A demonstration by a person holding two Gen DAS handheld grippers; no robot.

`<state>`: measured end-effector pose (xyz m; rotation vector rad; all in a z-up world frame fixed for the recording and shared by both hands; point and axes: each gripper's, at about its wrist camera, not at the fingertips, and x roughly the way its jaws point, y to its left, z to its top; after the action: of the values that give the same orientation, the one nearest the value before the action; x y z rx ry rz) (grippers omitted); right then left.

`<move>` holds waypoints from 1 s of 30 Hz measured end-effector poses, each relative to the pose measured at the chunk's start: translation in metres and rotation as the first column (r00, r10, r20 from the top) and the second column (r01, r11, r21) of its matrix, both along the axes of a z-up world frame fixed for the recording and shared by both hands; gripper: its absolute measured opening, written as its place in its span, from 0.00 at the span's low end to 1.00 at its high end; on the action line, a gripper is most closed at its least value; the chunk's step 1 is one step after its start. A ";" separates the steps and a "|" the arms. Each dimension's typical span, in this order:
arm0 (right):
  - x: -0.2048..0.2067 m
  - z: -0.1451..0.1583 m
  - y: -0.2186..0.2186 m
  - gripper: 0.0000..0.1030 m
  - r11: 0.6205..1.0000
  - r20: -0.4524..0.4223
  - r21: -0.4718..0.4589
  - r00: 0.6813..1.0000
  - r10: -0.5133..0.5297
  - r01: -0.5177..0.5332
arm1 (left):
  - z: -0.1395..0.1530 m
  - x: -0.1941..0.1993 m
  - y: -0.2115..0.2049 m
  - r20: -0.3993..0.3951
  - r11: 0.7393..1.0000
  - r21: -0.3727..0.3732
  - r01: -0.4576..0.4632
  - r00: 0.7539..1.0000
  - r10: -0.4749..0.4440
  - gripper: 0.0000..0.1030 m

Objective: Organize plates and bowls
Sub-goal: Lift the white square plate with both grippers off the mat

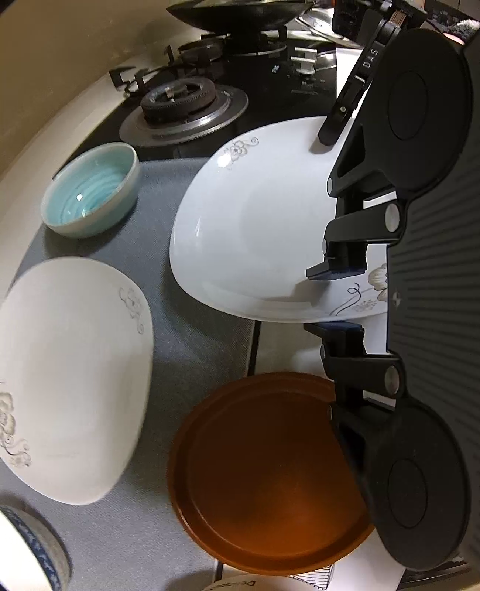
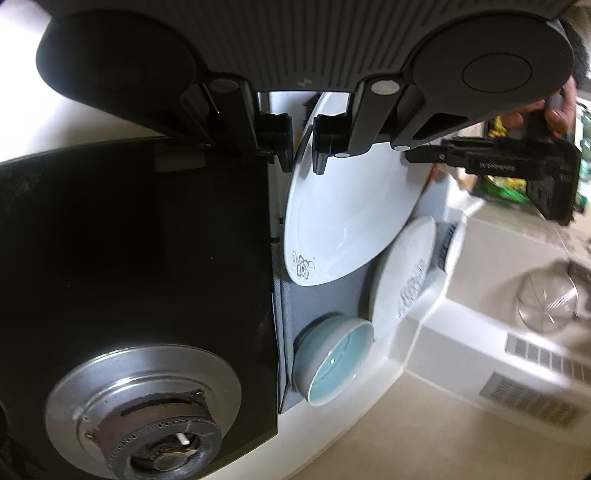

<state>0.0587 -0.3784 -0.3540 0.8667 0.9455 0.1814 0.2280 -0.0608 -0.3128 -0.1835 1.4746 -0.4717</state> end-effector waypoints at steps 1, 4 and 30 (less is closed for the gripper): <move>0.000 0.000 -0.001 0.11 1.000 0.002 0.004 1.000 -0.003 0.003 | 0.002 0.000 0.000 0.002 1.000 -0.002 0.001 1.000 -0.001 0.23; 0.000 -0.001 -0.001 0.11 1.000 0.002 0.019 1.000 -0.016 0.016 | 0.007 -0.001 0.000 0.013 1.000 0.005 0.010 1.000 -0.010 0.23; 0.046 0.040 0.066 0.10 0.997 0.034 -0.068 0.999 -0.030 0.032 | 0.039 0.045 0.073 0.015 0.997 -0.072 -0.016 1.000 0.017 0.23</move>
<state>0.1046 -0.3127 -0.3143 0.8123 0.9026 0.1354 0.2732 0.0125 -0.2738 -0.2481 1.4403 -0.5123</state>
